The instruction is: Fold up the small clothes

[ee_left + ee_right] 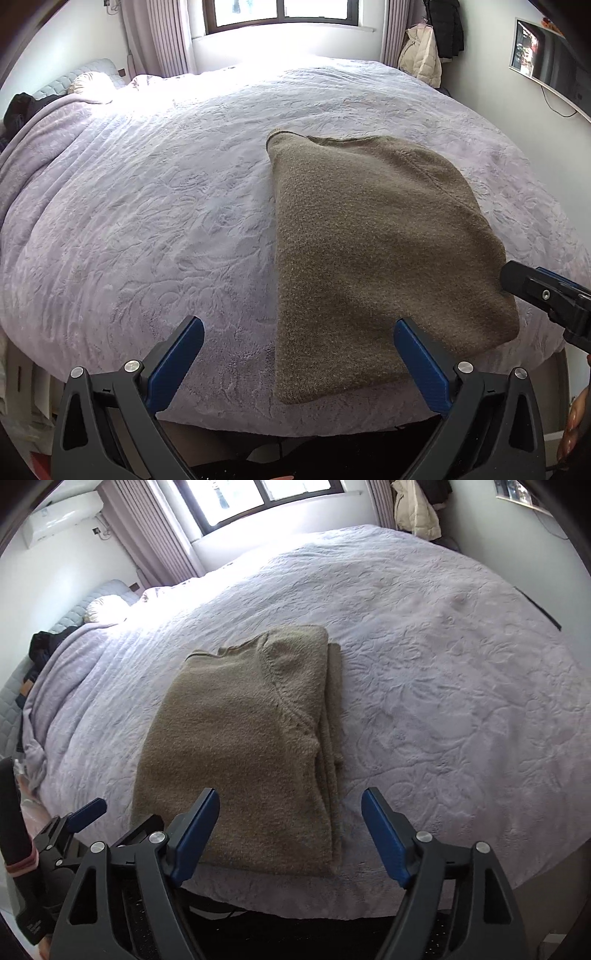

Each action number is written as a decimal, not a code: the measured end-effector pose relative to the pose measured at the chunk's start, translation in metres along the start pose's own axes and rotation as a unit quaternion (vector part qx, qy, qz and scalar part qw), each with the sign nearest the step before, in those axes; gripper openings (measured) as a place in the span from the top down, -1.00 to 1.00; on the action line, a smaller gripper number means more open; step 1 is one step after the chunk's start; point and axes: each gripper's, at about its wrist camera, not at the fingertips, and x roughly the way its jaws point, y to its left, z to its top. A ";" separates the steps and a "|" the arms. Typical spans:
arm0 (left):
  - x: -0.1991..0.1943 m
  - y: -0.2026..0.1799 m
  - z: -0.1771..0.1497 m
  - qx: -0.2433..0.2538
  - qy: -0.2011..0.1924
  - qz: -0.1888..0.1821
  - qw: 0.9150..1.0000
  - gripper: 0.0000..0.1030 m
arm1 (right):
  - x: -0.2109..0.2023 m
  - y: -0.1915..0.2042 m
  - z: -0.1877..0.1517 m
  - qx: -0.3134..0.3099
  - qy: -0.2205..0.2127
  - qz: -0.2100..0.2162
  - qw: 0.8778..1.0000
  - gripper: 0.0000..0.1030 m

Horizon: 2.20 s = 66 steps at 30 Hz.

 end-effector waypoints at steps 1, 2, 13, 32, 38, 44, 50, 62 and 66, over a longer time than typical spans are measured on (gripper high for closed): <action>0.000 0.000 0.000 -0.001 0.000 0.002 1.000 -1.00 | 0.000 0.002 0.001 0.000 0.000 -0.006 1.000 -0.63; 0.000 0.000 0.000 -0.002 0.000 0.003 1.000 -1.00 | 0.000 0.004 0.001 0.002 0.000 -0.008 1.000 -0.63; 0.007 0.000 0.001 0.000 0.014 0.006 1.000 -1.00 | 0.009 0.013 0.000 -0.021 0.021 -0.048 0.998 -0.65; 0.014 -0.001 0.005 0.011 0.026 0.004 1.000 -1.00 | 0.014 0.015 0.002 -0.029 0.025 -0.059 0.998 -0.65; 0.015 -0.001 0.005 0.012 0.028 0.007 1.000 -1.00 | 0.014 0.015 0.001 -0.027 0.025 -0.059 0.998 -0.65; 0.015 -0.001 0.004 0.013 0.028 0.009 0.999 -1.00 | 0.014 0.016 0.001 -0.028 0.025 -0.059 0.998 -0.65; 0.016 0.000 0.004 0.013 0.027 0.008 1.000 -1.00 | 0.014 0.016 0.001 -0.028 0.025 -0.061 0.997 -0.65; 0.014 -0.005 0.003 0.020 0.027 0.011 0.999 -1.00 | 0.014 0.013 0.002 -0.023 0.024 -0.060 0.998 -0.65; 0.014 -0.006 0.003 0.020 0.028 0.011 0.999 -1.00 | 0.014 0.013 0.002 -0.023 0.024 -0.060 0.998 -0.65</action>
